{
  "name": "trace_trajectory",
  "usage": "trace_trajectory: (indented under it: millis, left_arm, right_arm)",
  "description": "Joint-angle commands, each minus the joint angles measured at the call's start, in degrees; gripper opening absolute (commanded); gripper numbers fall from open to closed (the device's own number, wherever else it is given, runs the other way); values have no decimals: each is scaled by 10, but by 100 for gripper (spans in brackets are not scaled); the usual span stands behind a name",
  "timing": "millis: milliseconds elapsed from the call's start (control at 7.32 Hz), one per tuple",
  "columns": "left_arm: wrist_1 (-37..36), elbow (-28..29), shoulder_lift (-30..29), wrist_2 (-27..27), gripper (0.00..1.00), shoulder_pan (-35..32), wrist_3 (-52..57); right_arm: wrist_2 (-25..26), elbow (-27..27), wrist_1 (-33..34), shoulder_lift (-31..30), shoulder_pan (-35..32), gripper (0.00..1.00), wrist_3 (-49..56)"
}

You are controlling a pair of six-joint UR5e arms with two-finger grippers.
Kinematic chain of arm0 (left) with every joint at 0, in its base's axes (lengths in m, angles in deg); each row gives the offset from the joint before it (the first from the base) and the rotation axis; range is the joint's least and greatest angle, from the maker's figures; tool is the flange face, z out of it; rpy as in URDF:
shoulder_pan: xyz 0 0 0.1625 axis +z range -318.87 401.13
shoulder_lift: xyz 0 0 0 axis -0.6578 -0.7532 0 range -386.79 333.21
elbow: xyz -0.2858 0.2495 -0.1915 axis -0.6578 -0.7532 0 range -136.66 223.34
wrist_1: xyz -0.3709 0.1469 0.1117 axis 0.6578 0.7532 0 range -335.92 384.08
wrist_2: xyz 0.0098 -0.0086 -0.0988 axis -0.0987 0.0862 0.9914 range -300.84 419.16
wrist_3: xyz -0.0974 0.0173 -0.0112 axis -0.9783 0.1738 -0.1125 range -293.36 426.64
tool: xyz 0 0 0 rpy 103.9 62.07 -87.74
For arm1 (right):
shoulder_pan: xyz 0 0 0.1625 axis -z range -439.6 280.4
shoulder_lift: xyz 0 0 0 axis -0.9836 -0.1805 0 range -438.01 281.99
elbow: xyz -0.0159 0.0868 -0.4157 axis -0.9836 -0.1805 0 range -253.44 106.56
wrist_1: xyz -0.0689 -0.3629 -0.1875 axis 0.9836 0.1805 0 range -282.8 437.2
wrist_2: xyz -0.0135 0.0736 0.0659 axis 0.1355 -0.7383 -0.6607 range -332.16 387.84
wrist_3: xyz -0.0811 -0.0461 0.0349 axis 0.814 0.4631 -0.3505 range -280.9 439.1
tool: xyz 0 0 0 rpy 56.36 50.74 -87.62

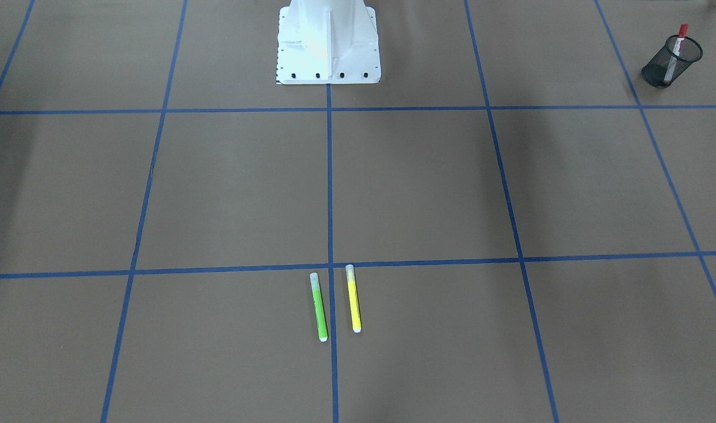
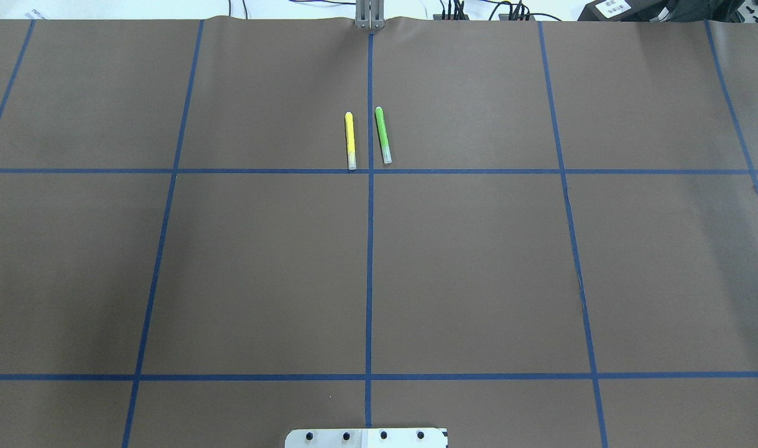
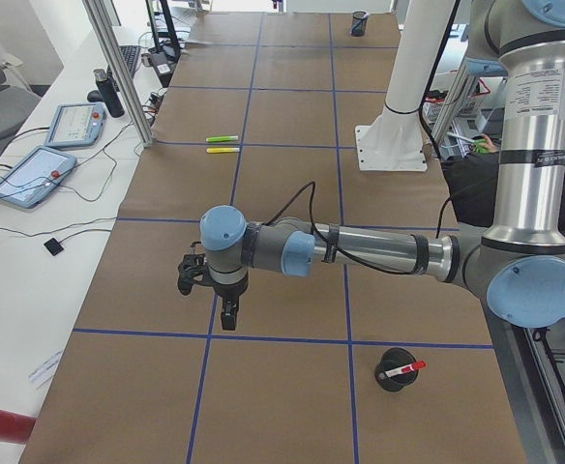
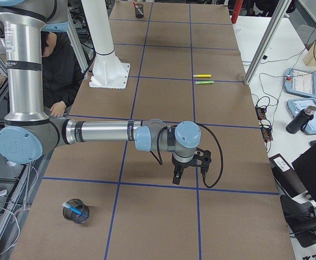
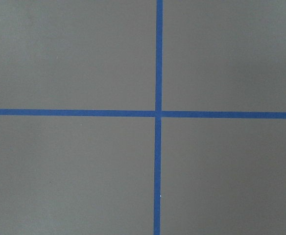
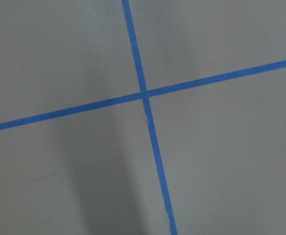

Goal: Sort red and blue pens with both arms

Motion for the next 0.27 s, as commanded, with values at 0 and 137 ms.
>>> trace_trajectory:
  millis: [0, 137]
  left_arm:
    - [0, 1, 1, 1, 100, -1, 1]
    - [0, -2, 9, 1, 100, 0, 1]
  right_arm:
    - [0, -2, 0, 0, 0, 100, 1]
    - [0, -3, 0, 0, 0, 100, 3]
